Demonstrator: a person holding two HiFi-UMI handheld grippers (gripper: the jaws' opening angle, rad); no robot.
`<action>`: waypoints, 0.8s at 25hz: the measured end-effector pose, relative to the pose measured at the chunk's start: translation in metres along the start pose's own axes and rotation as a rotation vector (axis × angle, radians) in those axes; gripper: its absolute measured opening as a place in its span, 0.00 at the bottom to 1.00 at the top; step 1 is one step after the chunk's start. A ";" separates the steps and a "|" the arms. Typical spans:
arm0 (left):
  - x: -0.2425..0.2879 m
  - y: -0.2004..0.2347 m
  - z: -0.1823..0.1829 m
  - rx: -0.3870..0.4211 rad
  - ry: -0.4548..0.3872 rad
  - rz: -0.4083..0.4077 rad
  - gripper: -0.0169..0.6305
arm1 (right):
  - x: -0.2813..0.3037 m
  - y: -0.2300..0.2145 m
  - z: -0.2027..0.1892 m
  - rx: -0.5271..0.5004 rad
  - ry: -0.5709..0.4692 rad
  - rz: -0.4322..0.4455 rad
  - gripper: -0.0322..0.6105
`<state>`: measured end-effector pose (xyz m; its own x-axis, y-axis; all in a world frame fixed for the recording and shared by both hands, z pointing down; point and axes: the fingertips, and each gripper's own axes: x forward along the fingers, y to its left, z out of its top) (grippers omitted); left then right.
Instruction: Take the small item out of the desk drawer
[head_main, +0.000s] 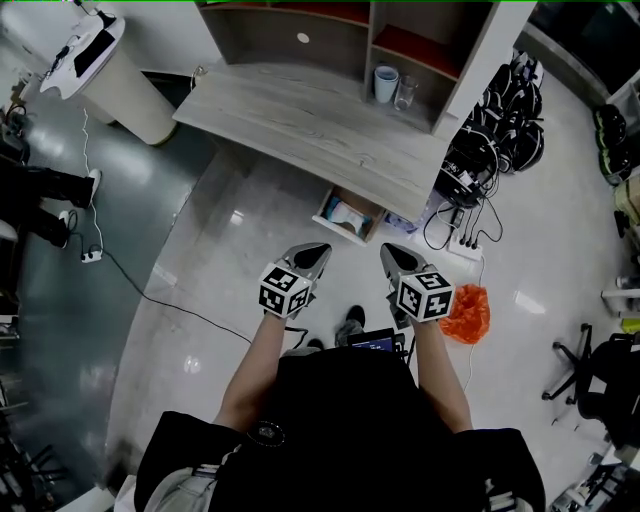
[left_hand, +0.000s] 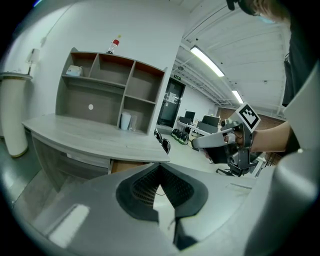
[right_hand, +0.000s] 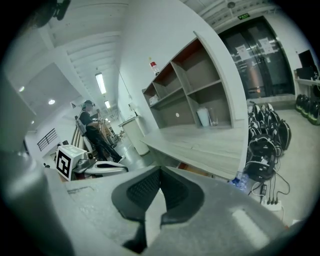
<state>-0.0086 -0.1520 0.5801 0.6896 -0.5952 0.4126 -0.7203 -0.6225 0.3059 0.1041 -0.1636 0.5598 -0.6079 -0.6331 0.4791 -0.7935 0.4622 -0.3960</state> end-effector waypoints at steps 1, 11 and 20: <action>0.004 0.001 0.002 -0.001 -0.001 0.004 0.03 | 0.002 -0.003 0.002 -0.002 0.003 0.005 0.05; 0.023 0.003 0.014 0.011 -0.019 0.047 0.03 | 0.013 -0.025 0.006 -0.006 0.028 0.044 0.05; 0.020 0.017 0.013 -0.006 0.002 0.038 0.03 | 0.028 -0.018 0.011 -0.020 0.047 0.053 0.05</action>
<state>-0.0059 -0.1807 0.5826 0.6618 -0.6171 0.4256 -0.7462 -0.5967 0.2952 0.1015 -0.1967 0.5720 -0.6496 -0.5777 0.4942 -0.7601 0.5069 -0.4066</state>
